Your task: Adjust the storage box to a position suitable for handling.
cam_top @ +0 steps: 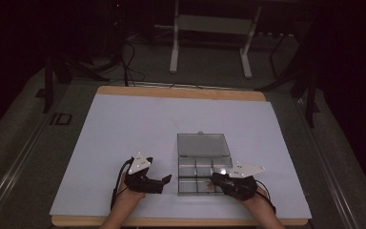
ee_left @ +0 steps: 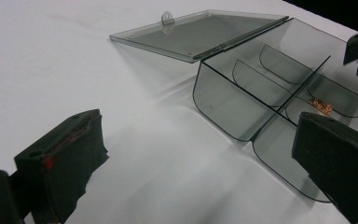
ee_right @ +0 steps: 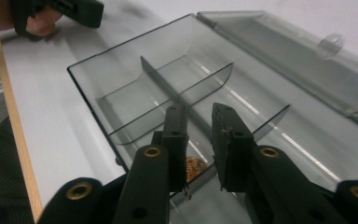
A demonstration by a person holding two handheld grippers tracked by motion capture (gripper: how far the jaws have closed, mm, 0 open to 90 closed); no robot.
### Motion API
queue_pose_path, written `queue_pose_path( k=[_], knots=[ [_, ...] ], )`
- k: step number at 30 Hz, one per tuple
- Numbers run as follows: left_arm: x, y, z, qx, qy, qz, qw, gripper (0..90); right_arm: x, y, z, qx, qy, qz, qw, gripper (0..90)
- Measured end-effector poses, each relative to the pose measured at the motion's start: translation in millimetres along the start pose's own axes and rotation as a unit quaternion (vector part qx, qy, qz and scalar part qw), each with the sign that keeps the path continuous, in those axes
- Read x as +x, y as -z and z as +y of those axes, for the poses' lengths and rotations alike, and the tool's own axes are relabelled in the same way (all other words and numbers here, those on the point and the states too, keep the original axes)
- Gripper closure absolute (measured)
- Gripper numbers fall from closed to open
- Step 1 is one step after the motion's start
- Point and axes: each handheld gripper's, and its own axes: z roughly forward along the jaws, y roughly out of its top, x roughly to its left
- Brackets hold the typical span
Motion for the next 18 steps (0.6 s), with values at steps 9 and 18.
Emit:
queue_pose_path(
  k=[9, 18],
  knots=[
    [-0.5, 0.2, 1.0, -0.001, 0.002, -0.003, 1.0, 2.9, -10.1, 14.1, 1.1, -0.019, -0.003, -0.014, 0.9997, 60.8],
    [0.0, 1.5, 3.3, -0.024, 0.014, -0.025, 0.9993, 3.0, -21.7, 26.0, -2.0, -0.041, -0.015, -0.041, 0.9982, 39.9]
  ],
)
